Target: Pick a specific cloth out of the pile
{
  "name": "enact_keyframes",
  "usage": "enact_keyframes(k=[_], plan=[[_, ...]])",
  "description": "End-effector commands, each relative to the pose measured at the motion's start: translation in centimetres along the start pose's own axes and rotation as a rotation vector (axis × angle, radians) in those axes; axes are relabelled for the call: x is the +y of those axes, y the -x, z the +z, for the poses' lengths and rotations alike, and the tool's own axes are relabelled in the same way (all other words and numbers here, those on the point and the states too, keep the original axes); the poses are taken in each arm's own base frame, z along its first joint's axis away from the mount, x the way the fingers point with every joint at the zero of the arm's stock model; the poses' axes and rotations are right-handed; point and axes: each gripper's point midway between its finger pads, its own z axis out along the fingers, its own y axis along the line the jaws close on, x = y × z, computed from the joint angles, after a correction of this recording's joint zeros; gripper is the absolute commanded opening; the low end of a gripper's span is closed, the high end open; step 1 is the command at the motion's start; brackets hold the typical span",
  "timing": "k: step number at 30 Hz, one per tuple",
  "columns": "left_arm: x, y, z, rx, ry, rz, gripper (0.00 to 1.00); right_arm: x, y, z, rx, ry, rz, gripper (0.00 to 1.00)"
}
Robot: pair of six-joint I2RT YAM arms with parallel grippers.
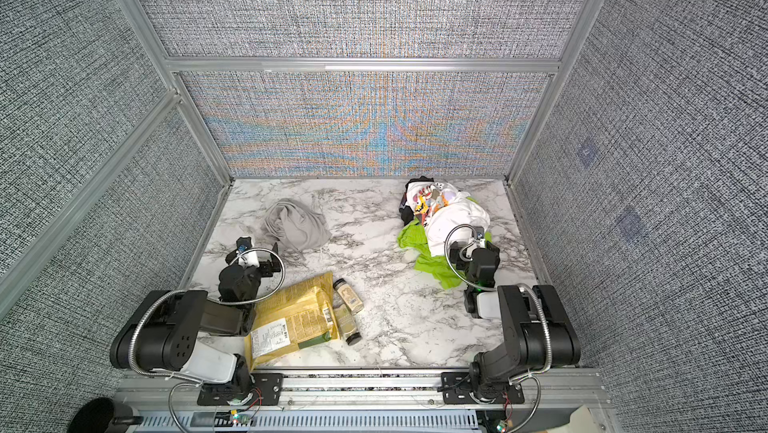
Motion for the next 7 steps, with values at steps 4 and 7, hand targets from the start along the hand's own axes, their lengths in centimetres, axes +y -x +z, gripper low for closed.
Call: enact_keyframes(k=[4, 7], plan=[[-0.01, 1.06, 0.12, -0.040, -0.004, -0.007, 0.99, 1.97, 0.87, -0.04, -0.033, 0.125, -0.010, 0.99], [-0.02, 1.08, 0.09, -0.041, -0.003, -0.007, 0.99, 1.99, 0.85, -0.02, -0.033, 0.125, -0.011, 0.99]])
